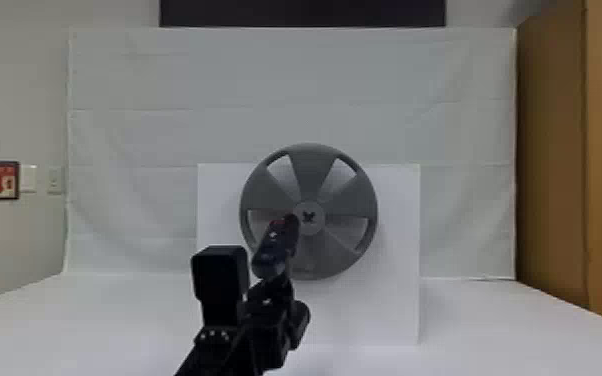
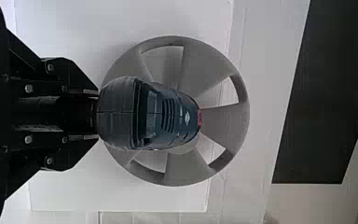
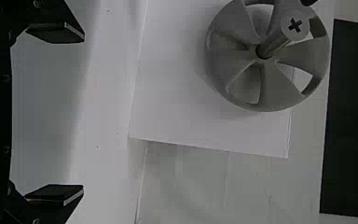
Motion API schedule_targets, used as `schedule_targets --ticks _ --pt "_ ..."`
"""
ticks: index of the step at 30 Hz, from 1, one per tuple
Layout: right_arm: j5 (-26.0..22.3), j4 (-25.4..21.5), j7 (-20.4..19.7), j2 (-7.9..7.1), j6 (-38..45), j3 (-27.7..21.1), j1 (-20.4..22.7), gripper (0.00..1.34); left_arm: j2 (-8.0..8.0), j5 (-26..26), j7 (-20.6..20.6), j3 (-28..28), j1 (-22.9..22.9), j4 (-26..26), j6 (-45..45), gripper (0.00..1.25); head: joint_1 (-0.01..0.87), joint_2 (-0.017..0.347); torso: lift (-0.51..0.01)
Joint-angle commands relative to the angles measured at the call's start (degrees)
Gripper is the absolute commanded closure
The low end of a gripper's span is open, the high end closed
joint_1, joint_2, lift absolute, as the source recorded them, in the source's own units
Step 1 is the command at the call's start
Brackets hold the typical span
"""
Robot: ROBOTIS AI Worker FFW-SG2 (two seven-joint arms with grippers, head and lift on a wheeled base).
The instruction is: Grab the drill and drilling bolt
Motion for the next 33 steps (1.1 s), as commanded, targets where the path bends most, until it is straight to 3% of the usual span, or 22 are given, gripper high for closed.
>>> schedule_targets --ticks 1,33 --pt "0.00 0.03 -0.03 -0.05 0.00 0.16 -0.10 0.16 -0.15 0.28 0.00 -0.06 -0.47 0.82 -0.26 1.23 -0.015 0.051 -0.398" --pt "0.00 -0.85 -0.03 0.21 -0.79 -0.37 0.69 0.16 -0.15 0.10 0.26 0.64 -0.82 1.79 -0.44 1.23 -0.015 0.051 -0.398"
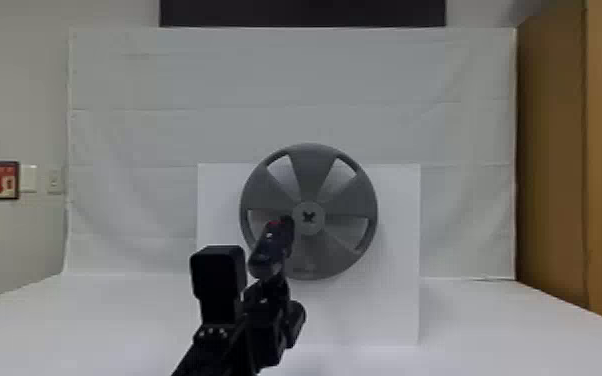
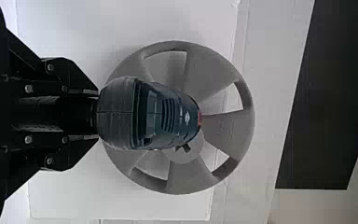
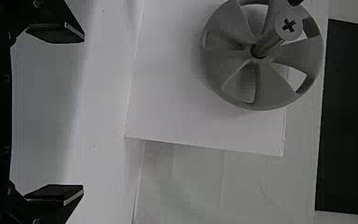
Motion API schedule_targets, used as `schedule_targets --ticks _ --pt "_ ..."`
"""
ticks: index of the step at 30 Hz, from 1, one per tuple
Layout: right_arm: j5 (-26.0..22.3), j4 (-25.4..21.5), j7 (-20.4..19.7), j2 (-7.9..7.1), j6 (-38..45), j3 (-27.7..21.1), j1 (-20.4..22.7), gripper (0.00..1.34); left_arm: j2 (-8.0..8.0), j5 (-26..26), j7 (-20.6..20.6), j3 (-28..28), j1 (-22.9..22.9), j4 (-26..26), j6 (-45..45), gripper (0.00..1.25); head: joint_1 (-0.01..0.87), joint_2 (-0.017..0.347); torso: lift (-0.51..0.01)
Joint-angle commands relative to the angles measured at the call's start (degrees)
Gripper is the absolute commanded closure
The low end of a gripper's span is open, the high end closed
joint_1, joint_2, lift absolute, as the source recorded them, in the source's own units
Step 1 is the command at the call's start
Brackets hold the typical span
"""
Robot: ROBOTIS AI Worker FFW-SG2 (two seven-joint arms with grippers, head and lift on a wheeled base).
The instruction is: Grab the drill and drilling bolt
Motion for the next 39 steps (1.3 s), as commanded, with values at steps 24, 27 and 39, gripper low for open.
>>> schedule_targets --ticks 24,27,39 --pt "0.26 -0.15 0.00 -0.09 -0.01 -0.09 -0.13 0.16 -0.15 0.69 0.00 -0.83 -0.44 1.05 -0.61 1.23 -0.015 0.051 -0.398" --pt "0.26 -0.15 0.00 -0.09 -0.01 -0.09 -0.13 0.16 -0.15 0.69 0.00 -0.91 -0.44 1.14 -0.70 1.23 -0.015 0.051 -0.398" --pt "0.26 -0.15 0.00 -0.09 -0.01 0.00 -0.13 0.16 -0.15 0.77 0.00 -1.09 -0.44 1.14 -0.88 1.23 -0.015 0.051 -0.398"
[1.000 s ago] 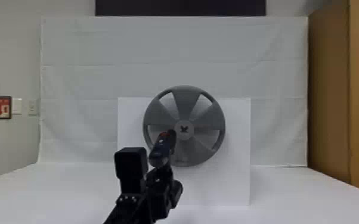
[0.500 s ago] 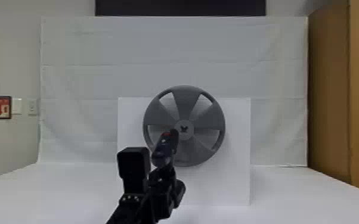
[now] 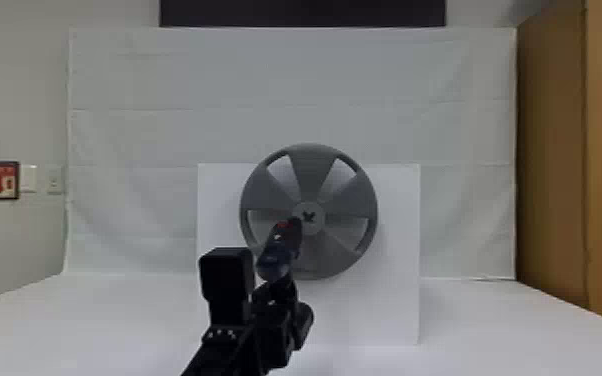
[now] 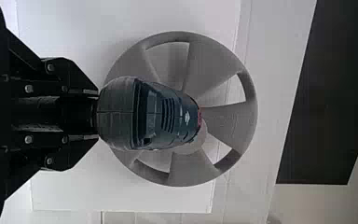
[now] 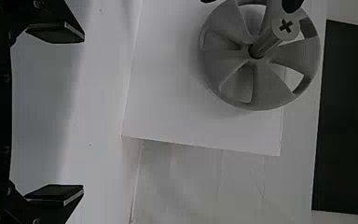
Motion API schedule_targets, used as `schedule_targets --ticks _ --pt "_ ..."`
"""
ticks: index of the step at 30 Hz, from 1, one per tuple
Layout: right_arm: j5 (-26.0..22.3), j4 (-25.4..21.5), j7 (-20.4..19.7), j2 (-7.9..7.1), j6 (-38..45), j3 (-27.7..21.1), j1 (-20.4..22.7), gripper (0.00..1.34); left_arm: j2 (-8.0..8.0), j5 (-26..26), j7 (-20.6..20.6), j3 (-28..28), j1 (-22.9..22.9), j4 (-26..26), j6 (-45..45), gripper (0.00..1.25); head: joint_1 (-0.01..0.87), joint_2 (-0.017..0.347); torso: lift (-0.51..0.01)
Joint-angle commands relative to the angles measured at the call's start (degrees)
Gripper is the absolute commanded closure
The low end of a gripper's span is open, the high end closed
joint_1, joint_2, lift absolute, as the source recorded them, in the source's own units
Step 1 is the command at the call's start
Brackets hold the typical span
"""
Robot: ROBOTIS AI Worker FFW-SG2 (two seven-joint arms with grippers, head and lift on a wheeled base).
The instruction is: Grab the drill and drilling bolt
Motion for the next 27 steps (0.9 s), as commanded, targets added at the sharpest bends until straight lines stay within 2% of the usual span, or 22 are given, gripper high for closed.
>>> schedule_targets --ticks 1,27 --pt "0.01 0.00 0.00 0.00 0.00 0.01 0.07 0.16 -0.15 0.03 0.00 -0.01 0.01 0.00 -0.07 1.23 -0.015 0.051 -0.398" --pt "0.01 0.00 0.00 0.09 0.00 -0.69 0.86 0.16 -0.15 -0.23 0.00 0.26 0.89 -0.79 -0.07 1.23 -0.015 0.051 -0.398"
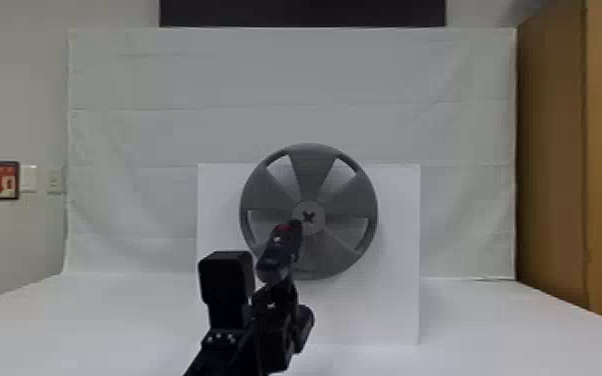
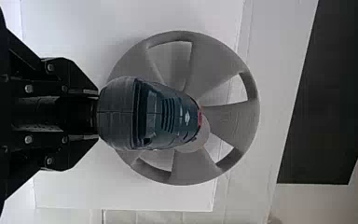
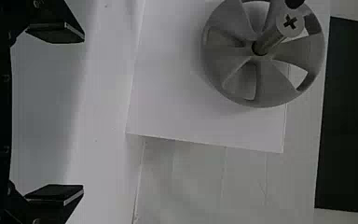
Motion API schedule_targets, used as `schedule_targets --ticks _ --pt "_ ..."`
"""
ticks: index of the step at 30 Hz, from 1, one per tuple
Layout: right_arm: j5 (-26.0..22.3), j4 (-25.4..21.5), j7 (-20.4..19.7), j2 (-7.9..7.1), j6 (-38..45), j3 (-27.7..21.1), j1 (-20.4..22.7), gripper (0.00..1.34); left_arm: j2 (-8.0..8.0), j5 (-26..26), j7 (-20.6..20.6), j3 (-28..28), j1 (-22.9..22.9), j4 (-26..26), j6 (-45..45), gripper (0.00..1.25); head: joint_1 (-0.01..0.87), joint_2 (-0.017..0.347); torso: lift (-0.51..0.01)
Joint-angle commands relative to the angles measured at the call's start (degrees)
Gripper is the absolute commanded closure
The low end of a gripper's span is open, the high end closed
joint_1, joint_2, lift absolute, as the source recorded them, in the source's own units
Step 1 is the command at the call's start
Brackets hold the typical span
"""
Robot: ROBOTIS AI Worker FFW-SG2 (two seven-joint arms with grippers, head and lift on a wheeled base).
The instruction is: Grab the drill and drilling bolt
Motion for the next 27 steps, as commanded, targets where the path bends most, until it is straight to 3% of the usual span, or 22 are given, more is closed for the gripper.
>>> schedule_targets --ticks 1,27 --pt "0.03 0.00 0.00 0.00 0.00 -0.08 0.14 0.16 -0.15 -0.25 0.00 0.38 0.28 -0.38 0.09 1.23 -0.015 0.051 -0.398" --pt "0.03 -0.35 0.00 0.53 0.00 -0.88 0.67 0.16 -0.15 -3.33 0.00 5.39 1.95 -3.10 2.02 1.23 -0.015 0.051 -0.398"
